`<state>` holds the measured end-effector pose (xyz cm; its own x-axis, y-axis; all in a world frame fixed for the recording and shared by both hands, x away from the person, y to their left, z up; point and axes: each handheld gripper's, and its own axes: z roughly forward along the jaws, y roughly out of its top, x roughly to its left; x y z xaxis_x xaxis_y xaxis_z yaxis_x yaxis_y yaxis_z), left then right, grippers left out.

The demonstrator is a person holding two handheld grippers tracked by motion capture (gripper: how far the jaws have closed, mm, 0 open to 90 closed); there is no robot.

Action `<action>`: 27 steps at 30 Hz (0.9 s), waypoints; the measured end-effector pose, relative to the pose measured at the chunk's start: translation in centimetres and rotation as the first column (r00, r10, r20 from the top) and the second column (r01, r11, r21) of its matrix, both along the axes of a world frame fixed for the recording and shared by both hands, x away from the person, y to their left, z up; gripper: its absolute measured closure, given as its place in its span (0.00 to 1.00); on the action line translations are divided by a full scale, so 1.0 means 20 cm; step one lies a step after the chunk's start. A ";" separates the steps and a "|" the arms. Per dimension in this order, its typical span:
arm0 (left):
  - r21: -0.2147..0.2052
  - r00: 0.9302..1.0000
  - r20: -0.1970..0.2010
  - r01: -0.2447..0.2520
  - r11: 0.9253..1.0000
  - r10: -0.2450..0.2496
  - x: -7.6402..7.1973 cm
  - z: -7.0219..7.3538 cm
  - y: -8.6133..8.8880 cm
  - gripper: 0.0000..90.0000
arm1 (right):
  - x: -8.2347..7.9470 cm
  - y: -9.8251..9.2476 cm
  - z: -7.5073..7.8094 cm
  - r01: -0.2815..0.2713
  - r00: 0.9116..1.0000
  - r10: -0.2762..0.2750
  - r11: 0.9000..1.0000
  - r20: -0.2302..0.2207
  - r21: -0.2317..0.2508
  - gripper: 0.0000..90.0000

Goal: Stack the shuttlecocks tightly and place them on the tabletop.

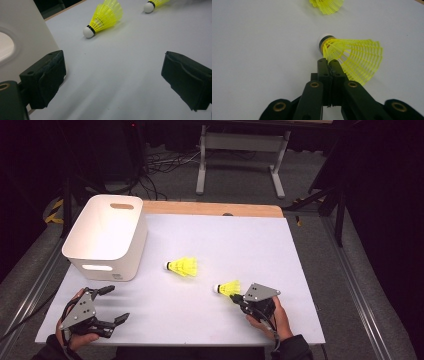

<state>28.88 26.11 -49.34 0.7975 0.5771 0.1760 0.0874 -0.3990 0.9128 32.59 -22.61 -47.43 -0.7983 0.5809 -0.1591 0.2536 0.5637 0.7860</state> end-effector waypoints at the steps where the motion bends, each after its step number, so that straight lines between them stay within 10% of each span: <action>1: -0.001 1.000 0.001 0.000 1.000 0.000 0.00 0.00 0.00 0.07 | 0.00 0.00 0.00 0.003 1.000 -0.003 1.000 0.003 0.000 1.00; 27: -0.010 1.000 -0.002 0.003 1.000 -0.003 0.00 0.00 0.01 0.07 | 0.18 0.11 0.13 -0.001 0.999 -0.005 0.993 0.048 0.121 1.00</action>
